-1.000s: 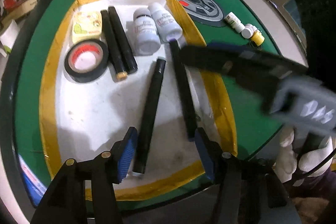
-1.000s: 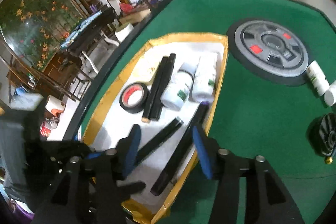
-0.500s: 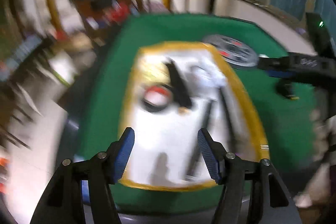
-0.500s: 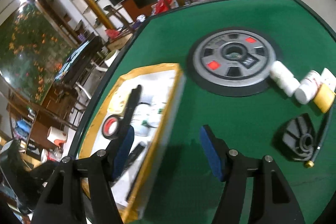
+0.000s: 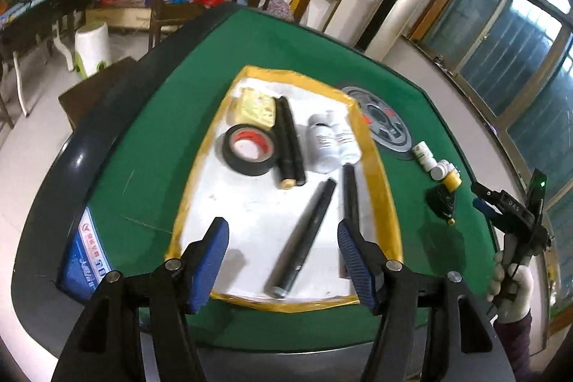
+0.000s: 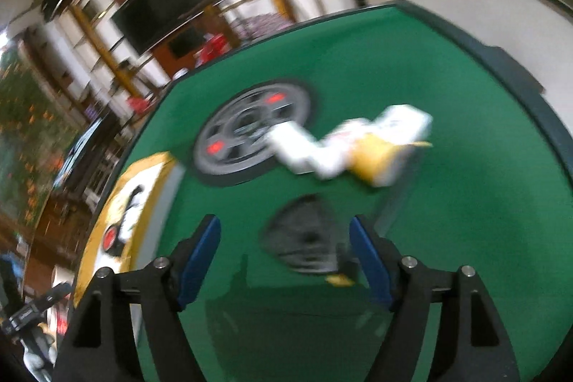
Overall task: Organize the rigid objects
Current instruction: 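Withdraw both grippers from the tray back toward the pile, then grasp a white bottle with left while right moves to the yellow tape roll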
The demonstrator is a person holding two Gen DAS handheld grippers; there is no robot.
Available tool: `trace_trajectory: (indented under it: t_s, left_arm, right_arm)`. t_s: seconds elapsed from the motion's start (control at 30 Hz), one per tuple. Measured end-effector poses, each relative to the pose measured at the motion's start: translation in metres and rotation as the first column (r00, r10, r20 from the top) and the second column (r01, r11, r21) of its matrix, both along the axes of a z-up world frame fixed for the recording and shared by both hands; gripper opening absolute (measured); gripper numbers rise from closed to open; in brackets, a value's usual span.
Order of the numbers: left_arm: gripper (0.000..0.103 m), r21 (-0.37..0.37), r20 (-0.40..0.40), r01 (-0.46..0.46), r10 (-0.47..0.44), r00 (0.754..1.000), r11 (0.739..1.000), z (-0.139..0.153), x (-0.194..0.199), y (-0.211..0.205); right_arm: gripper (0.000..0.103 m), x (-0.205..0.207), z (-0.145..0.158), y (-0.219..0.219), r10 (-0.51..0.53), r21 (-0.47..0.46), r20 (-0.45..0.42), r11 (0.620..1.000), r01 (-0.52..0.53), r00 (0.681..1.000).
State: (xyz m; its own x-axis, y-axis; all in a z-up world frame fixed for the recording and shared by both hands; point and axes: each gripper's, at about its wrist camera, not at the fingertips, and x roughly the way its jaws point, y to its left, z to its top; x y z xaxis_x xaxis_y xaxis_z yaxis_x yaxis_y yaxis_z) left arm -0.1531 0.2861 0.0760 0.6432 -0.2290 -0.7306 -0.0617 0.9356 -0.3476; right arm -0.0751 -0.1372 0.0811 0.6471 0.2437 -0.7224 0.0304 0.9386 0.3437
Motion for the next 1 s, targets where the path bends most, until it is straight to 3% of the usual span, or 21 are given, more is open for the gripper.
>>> trace_trajectory:
  t_s: [0.13,0.3,0.5,0.6,0.8,0.9,1.0]
  left_arm:
    - [0.066,0.046,0.024,0.08,-0.081,0.996,0.996,0.014,0.001,-0.038]
    - [0.066,0.08,0.025,0.237,-0.239,0.971,0.968,0.024,0.006,-0.102]
    - [0.066,-0.009,-0.069,0.359,-0.358,0.931,0.933,0.015,0.024,-0.168]
    - [0.066,-0.011,-0.107,0.375,-0.374,0.921,0.927,0.014,0.036,-0.194]
    - [0.066,-0.029,-0.118,0.356,-0.357,0.927,0.934,0.022,0.086,-0.233]
    - [0.066,-0.077,-0.133,0.342,-0.35,0.927,0.936,0.014,0.121,-0.251]
    - [0.066,-0.091,-0.161,0.274,-0.285,0.945,0.958,0.0,0.159,-0.261]
  right_arm:
    - [0.074,-0.008,-0.012,-0.052,-0.112,0.033,-0.025,0.993,0.113,0.993]
    - [0.074,-0.006,-0.022,-0.075,-0.132,0.049,-0.028,0.99,0.133,0.991]
    - [0.074,0.028,-0.03,-0.086,-0.149,0.071,-0.019,0.986,0.15,0.989]
    - [0.074,0.039,-0.036,-0.093,-0.168,0.079,-0.007,0.983,0.168,0.986]
    - [0.074,0.031,-0.038,-0.108,-0.212,0.13,0.014,0.969,0.208,0.977]
    - [0.076,0.03,-0.041,-0.115,-0.226,0.156,0.006,0.962,0.222,0.974]
    - [0.076,0.031,-0.044,-0.117,-0.221,0.18,-0.006,0.959,0.218,0.975]
